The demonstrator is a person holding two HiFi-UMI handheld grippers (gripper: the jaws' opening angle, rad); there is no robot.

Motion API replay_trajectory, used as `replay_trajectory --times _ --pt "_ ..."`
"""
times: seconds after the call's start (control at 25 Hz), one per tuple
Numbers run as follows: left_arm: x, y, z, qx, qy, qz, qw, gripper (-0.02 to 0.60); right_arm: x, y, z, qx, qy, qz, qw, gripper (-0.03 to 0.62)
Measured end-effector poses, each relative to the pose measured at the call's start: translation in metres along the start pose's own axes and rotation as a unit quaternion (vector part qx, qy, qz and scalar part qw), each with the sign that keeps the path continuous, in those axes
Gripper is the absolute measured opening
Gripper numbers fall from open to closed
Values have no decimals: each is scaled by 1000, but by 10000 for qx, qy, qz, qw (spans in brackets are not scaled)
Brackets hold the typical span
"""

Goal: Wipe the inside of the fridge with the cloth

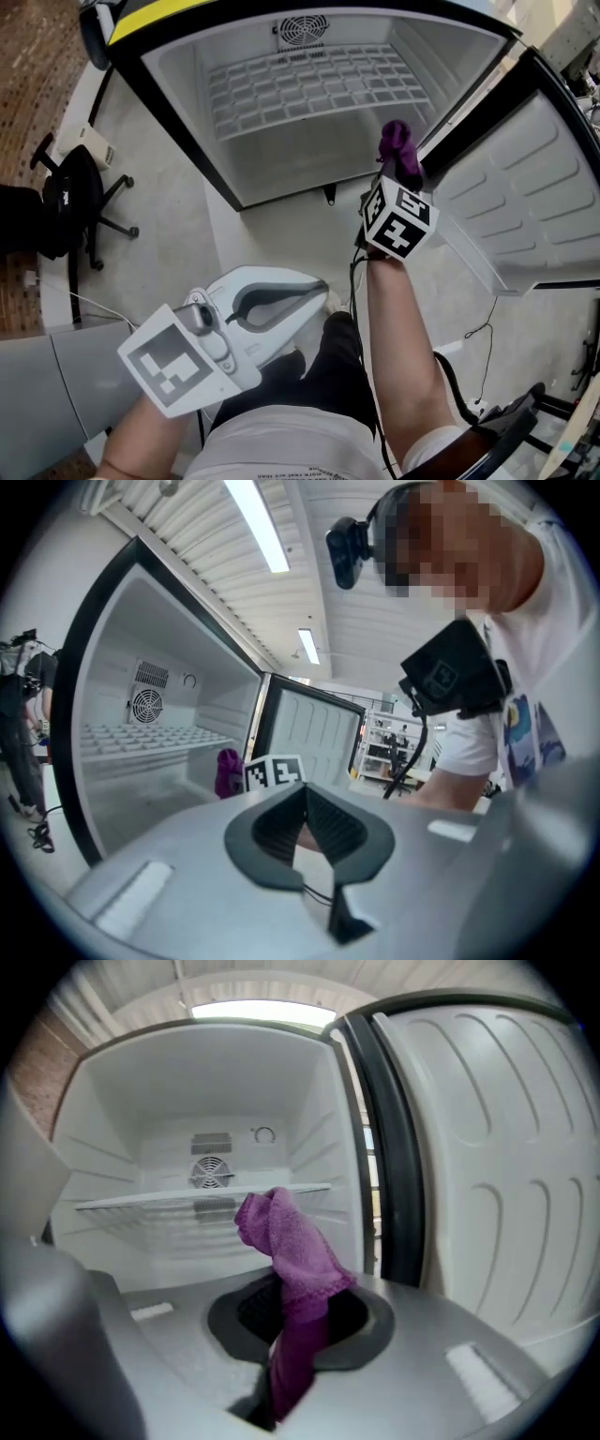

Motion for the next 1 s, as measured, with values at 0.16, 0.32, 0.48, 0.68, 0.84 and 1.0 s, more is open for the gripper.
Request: replay_trajectory --times 0.16,0.32,0.48,0.68,0.84,1.0 --pt "4 -1 2 -18 -47 73 10000 5 21 12 -46 138 -1510 -251 9881 55" --pt "8 -1 0 96 -308 172 9993 5 12 25 -88 -106 -2665 -467 9627 55" --pt "9 2 -5 172 -600 151 9979 6 -13 35 -122 -50 -3252 -656 9434 55" --pt "2 5 -13 156 -794 86 9967 5 -38 43 -164 -34 -3700 -749 9260 55" --pt "-3 2 -21 207 -944 101 9953 5 -53 46 -194 -188 -3962 -847 9140 55" --pt "-5 4 -25 299 -1072 77 9938 6 -70 52 -213 -407 -4055 -979 9079 55"
Point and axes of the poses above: the fingertips, and each gripper's own axes: x backward along the fingers, z to its right, y out of its underside, the point moved 5 cm from there along x, backward along the fingers, and after that the axes turned 5 degrees about -y, right-handed, at the moved point
